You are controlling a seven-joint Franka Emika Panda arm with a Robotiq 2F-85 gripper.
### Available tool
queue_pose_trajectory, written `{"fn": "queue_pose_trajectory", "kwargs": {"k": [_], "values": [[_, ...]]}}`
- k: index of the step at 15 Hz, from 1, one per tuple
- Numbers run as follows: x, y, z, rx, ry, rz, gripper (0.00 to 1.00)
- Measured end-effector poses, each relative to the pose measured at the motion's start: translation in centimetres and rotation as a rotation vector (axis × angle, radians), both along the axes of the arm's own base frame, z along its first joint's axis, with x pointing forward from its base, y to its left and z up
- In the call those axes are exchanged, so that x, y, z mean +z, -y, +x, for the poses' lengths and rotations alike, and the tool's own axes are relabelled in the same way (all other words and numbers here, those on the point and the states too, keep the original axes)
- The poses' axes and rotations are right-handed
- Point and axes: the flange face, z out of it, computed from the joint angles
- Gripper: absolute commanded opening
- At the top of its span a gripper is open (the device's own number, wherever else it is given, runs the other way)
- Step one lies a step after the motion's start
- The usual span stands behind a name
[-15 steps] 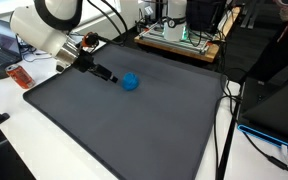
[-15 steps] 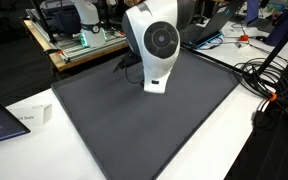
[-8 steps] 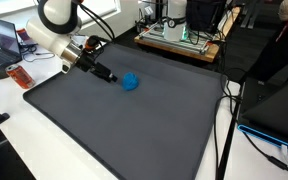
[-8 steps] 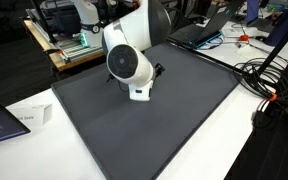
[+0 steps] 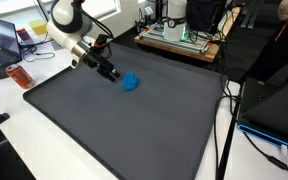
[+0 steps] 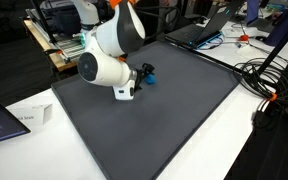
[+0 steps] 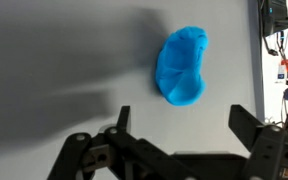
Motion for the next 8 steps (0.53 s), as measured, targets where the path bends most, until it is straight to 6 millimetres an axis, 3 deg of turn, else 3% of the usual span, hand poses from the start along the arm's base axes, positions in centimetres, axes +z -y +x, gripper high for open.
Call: {"fn": "queue_pose_trajectory", "kwargs": {"k": [8], "values": [[-1.6,1.3,-6.5,-0.098,0.152,0.126,1.00]]}}
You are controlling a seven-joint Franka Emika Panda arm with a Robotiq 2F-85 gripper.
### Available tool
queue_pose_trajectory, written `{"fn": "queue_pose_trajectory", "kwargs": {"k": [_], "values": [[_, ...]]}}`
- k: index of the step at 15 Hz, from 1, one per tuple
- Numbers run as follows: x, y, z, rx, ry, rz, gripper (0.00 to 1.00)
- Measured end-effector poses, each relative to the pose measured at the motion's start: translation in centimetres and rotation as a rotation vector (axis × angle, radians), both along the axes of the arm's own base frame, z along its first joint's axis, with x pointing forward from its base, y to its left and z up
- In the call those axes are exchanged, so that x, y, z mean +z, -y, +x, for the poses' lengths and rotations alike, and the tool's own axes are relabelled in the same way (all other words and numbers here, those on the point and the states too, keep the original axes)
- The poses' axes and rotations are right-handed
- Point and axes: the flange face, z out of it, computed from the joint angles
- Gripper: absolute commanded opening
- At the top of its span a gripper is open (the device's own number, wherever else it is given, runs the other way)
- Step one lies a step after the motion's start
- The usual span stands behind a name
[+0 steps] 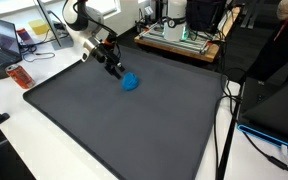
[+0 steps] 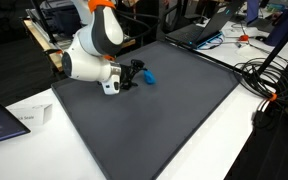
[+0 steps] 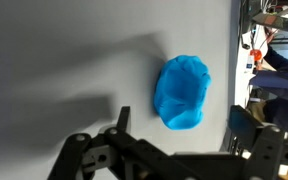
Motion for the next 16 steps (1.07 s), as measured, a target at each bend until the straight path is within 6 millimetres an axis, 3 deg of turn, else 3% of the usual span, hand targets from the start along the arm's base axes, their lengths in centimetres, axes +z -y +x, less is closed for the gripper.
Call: {"fn": "queue_pose_trajectory", "kwargs": {"k": [7,12,16], "values": [[-0.4,0.6,-5.2,-0.224,0.173,0.071,1.00],[0.2,0.9,-8.0,-0.346,0.273,0.070,1.00],[0.4,-0.1,-9.3,-0.401,0.307,0.065,1.00]]}}
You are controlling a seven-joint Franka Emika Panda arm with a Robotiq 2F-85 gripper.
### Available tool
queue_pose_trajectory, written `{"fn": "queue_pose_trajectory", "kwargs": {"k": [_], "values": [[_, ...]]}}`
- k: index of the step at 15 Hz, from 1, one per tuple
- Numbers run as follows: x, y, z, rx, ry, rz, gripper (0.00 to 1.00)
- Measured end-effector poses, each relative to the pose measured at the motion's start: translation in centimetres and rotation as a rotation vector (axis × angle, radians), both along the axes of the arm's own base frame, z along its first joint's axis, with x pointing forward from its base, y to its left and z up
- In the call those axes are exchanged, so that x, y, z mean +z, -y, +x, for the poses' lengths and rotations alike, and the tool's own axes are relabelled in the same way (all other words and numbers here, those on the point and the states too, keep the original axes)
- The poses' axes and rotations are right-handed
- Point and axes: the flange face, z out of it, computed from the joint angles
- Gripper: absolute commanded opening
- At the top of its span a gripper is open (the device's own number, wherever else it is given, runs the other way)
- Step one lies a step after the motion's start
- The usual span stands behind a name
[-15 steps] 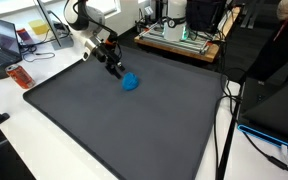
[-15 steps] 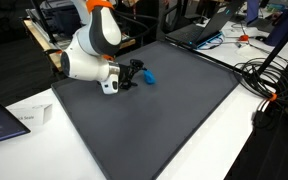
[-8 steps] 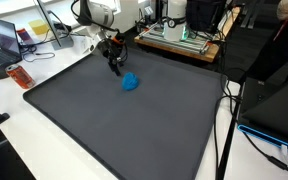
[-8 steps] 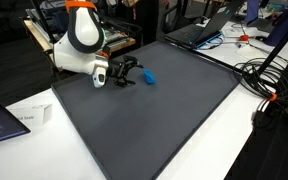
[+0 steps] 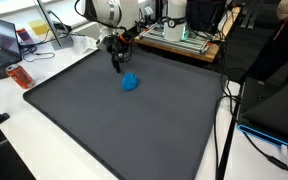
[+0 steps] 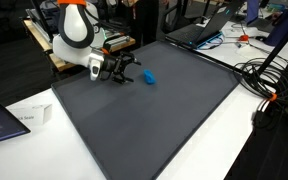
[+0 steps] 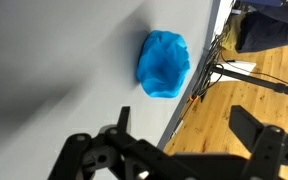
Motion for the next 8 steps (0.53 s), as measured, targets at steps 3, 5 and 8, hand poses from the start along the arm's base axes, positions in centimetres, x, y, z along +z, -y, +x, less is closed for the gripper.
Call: {"fn": "queue_pose_trajectory", "kwargs": {"k": [3,5,8], "values": [[0.3,-1.3,-0.7,-0.038,-0.013,-0.023,1.00],[0.6,-2.3,-1.2,-0.051,-0.031,-0.058,1.00],[1.3,-3.5,-1.9,-0.071,-0.064,-0.121,1.00]]}}
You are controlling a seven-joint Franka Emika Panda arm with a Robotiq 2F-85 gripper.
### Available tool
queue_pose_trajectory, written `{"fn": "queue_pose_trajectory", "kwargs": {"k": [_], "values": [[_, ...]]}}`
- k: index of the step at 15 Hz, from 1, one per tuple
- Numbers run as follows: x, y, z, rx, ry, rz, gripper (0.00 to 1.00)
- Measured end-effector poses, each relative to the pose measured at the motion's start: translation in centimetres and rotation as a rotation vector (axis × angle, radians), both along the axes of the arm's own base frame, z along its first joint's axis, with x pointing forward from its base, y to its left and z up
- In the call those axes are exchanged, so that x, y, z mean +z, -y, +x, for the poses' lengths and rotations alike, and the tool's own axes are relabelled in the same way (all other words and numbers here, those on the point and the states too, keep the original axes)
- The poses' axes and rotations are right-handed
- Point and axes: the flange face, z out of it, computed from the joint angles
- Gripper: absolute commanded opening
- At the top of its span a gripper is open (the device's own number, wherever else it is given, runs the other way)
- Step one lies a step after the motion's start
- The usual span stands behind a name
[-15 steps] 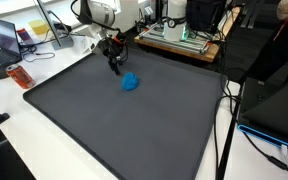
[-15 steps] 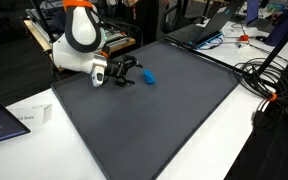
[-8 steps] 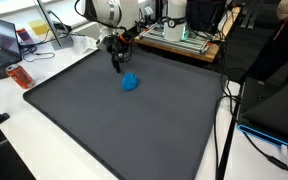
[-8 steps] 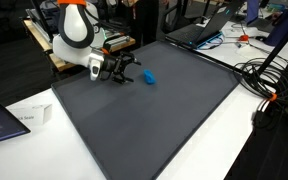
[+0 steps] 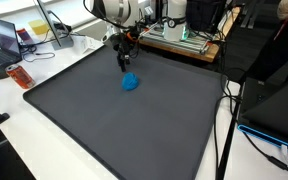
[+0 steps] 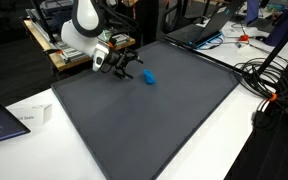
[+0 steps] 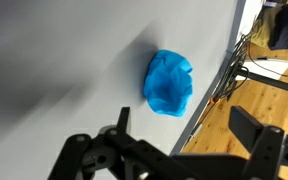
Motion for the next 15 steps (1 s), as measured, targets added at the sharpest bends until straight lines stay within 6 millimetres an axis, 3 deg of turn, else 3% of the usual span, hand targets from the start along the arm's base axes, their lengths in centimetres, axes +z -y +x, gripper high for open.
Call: {"fn": "queue_pose_trajectory", "kwargs": {"k": [9,15], "values": [[3.7,-2.5,-1.7,-0.080,-0.068,-0.186,1.00],[7.2,-6.3,-1.8,-0.149,-0.101,-0.319,1.00]]}}
